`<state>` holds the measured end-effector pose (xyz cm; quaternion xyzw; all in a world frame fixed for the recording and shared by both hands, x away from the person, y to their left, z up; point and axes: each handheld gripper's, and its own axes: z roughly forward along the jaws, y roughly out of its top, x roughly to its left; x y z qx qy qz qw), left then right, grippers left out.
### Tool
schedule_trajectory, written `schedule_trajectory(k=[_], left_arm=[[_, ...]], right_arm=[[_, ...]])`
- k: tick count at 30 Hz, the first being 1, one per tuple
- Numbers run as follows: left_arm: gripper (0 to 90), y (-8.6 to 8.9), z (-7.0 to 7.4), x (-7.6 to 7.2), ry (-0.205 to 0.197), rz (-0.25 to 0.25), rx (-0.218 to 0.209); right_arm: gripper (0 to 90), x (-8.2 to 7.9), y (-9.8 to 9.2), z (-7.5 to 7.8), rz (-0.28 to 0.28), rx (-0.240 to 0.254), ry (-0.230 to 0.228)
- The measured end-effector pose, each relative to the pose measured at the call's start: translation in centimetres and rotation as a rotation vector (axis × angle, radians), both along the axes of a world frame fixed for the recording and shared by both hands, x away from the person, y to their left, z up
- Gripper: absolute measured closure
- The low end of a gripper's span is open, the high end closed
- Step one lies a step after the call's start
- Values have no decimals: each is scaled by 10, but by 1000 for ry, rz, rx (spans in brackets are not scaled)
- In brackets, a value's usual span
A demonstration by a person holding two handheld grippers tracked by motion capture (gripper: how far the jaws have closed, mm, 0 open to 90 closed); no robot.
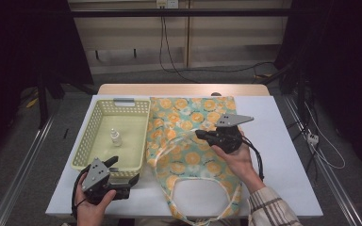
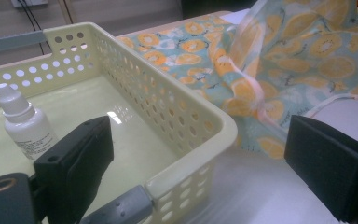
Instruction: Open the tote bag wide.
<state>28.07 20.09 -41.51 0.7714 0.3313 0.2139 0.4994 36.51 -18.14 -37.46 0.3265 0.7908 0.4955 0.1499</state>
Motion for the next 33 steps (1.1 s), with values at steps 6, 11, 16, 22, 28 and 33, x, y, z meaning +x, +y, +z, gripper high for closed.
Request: schedule_trajectory(k=[6, 11, 16, 22, 28, 33], left_arm=[[77, 2, 0, 0, 0, 10, -5], [77, 3, 0, -1, 0, 13, -3], [77, 6, 0, -1, 2, 23, -9], [77, 8, 0, 0, 1, 28, -20], [77, 8, 1, 2, 22, 17, -25], [74, 12, 9, 8, 22, 28, -29]], right_arm=[[900, 11, -1, 7, -10, 27, -17], [900, 15, -3, 13, -17, 57, -33], [900, 15, -5, 15, -25, 83, -41], [900, 11, -5, 15, -27, 101, -51], [900, 12, -9, 16, -30, 114, -50], [900, 13, -9, 13, -25, 112, -44]])
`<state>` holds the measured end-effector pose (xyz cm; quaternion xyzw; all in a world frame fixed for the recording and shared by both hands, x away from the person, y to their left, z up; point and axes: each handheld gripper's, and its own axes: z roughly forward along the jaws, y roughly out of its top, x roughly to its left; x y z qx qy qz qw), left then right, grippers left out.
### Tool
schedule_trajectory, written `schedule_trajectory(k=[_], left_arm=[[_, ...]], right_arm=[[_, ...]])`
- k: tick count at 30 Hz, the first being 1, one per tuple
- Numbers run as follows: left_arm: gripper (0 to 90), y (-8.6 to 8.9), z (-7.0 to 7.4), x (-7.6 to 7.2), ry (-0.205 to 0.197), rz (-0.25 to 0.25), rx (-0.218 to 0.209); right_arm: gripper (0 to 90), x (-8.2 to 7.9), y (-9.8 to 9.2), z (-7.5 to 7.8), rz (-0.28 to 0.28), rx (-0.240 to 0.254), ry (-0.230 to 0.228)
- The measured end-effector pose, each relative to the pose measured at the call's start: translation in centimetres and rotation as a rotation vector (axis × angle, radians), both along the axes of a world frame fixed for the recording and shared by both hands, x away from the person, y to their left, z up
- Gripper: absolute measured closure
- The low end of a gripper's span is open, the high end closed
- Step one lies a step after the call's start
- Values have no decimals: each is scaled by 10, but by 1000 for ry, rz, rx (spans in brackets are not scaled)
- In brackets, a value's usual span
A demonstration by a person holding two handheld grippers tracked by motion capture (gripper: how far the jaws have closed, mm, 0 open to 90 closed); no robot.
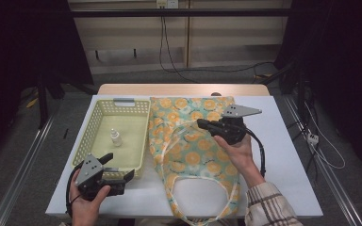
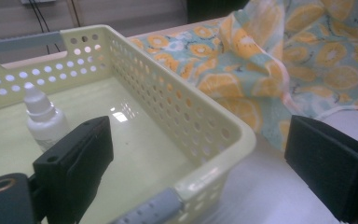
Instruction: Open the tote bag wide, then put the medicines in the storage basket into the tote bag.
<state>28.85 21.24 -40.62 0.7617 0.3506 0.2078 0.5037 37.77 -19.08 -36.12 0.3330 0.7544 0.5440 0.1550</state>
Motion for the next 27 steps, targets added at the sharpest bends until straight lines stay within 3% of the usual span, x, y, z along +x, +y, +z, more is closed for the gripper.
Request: schedule_trajectory(k=[5, 8, 10, 14, 18, 21, 25, 26, 27], left_arm=[[68, 5, 13, 9, 35, -2, 17], [69, 6, 16, 10, 35, 0, 23], [69, 8, 21, 15, 63, -8, 39], [103, 13, 24, 25, 80, -13, 79], [108, 16, 22, 35, 89, -3, 91], [131, 18, 19, 49, 127, -1, 90], [120, 17, 18, 57, 139, 5, 135], [112, 14, 19, 62, 168, -18, 168], [112, 13, 20, 64, 169, -22, 164]], right_arm=[[900, 2, 2, -1, 6, 2, 3], [900, 4, 3, -4, 9, 0, 12], [900, 5, 2, -5, 8, 2, 17], [900, 6, 3, -5, 11, 1, 19], [900, 7, 4, -7, 12, 0, 24], [900, 7, 5, -9, 20, -4, 29], [900, 4, 7, -7, 22, -5, 21], [900, 4, 8, -6, 21, -1, 19], [900, 3, 8, -6, 21, -2, 18]])
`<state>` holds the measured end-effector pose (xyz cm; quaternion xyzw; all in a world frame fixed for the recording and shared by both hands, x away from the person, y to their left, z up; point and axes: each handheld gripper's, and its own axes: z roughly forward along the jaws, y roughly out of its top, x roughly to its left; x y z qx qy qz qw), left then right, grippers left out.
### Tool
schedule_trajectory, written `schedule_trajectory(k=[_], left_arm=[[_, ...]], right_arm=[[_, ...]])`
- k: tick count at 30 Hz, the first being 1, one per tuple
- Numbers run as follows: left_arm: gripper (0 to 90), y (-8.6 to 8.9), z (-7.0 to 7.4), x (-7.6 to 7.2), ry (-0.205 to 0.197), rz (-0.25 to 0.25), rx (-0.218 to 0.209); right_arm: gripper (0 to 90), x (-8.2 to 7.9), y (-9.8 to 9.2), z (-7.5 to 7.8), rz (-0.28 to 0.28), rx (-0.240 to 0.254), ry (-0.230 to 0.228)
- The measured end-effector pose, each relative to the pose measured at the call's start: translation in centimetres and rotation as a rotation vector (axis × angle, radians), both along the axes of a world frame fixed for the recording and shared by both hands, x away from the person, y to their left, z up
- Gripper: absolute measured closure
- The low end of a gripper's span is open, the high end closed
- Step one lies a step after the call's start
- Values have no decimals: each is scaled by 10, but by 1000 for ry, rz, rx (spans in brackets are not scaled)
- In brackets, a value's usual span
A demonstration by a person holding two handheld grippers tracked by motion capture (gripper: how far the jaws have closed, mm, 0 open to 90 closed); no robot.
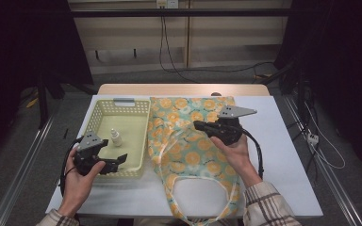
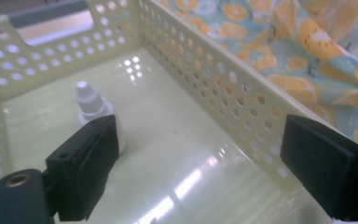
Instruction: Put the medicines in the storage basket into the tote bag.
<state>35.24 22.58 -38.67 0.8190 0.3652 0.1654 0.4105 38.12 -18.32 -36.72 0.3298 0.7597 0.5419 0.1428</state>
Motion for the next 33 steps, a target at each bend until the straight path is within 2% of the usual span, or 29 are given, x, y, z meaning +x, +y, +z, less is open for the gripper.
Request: schedule_trajectory(k=[3, 4, 6, 8, 9, 12, 14, 17, 19, 20, 22, 28, 30, 32, 33], left_arm=[[111, -1, 2, 5, -4, 10, 14], [110, -1, 4, 12, -9, 13, 25], [91, 1, 6, 19, 5, 12, 14], [100, 2, 7, 24, 3, 4, 22], [112, 2, 7, 25, -9, 10, 18], [107, 0, 8, 27, 6, 7, 19], [108, -3, 13, 27, -12, -12, 34], [104, -4, 16, 31, -22, -7, 45], [109, -4, 16, 34, -24, 5, 55], [117, -3, 12, 40, -7, 27, 66], [117, -1, 10, 44, 5, 32, 72], [141, 3, 6, 57, 11, 49, 54], [150, 4, 4, 61, 8, 67, 32], [150, 2, 4, 62, 5, 78, 44], [156, 1, 1, 66, 22, 81, 46]], right_arm=[[900, 0, 1, -1, 3, -5, 5], [900, 1, 1, -2, 5, -6, 7], [900, 1, 2, -3, 6, -8, 10], [900, 1, 2, -3, 6, -8, 8], [900, 1, 2, -2, 7, -6, 7], [900, 0, 2, -3, 8, -9, 7], [900, 1, 2, -3, 8, -8, 9], [900, 1, 3, -3, 10, -13, 7], [900, 0, 3, -2, 10, -7, 7], [900, 0, 3, -2, 12, -8, 6], [900, 0, 3, -2, 15, -9, 5], [900, 0, 3, -3, 15, -14, 10], [900, 0, 4, -4, 17, -15, 11], [900, 1, 3, -4, 18, -15, 12], [900, 1, 3, -4, 17, -14, 13]])
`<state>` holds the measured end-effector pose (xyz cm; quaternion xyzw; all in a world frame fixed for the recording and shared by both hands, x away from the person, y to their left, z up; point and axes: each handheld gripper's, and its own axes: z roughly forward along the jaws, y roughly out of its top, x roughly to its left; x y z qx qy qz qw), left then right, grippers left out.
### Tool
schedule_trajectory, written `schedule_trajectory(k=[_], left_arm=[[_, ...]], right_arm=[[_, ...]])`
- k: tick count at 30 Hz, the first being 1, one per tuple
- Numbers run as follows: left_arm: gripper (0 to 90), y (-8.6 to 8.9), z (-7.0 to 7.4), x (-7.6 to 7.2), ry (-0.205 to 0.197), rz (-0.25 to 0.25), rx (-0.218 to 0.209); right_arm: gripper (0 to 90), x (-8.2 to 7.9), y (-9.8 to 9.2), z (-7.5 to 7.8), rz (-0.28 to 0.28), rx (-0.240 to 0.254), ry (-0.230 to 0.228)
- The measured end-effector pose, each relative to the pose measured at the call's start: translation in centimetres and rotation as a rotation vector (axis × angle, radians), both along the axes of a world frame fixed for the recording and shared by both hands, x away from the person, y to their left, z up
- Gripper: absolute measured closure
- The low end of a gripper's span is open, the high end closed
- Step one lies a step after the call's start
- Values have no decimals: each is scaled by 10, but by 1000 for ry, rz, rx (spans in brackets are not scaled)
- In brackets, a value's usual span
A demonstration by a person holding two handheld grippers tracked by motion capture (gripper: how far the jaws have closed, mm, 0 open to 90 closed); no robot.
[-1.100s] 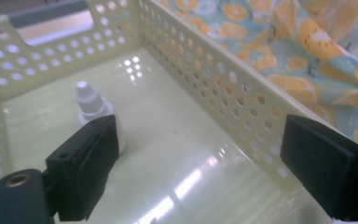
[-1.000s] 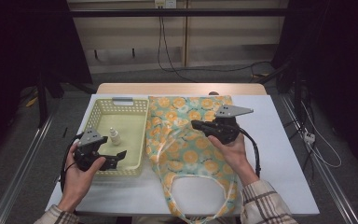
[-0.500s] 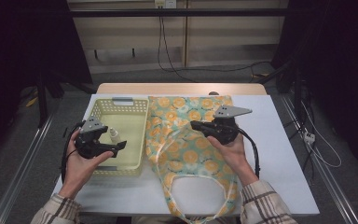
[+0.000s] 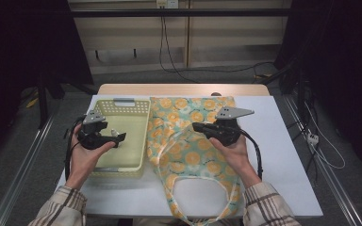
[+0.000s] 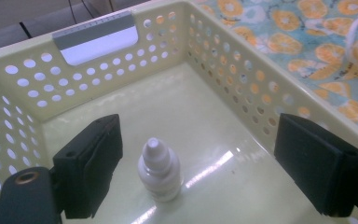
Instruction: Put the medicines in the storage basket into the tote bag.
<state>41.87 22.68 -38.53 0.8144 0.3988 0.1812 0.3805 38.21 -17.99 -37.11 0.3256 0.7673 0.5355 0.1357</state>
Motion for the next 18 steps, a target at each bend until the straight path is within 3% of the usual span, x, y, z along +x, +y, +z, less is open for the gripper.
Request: schedule_trajectory(k=[5, 6, 7, 9, 10, 12, 18], left_arm=[[177, -1, -10, 10, 31, 24, 30], [177, -4, -13, 15, 50, 35, 89], [177, -5, -15, 17, 70, 34, 100], [204, -5, -17, 20, 89, 37, 84], [229, -5, -20, 23, 99, 46, 107], [232, -5, -21, 24, 105, 44, 106], [356, -2, -28, 29, 170, 40, 121]], right_arm=[[900, 0, 0, 0, 2, -1, 2], [900, 0, 0, -1, 5, -1, 4], [900, 1, 0, -1, 7, -1, 5], [900, 1, 2, -2, 7, -1, 10], [900, 1, 2, -2, 10, -1, 10], [900, 1, 3, -3, 12, -4, 11], [900, 2, 3, -4, 15, -6, 15]])
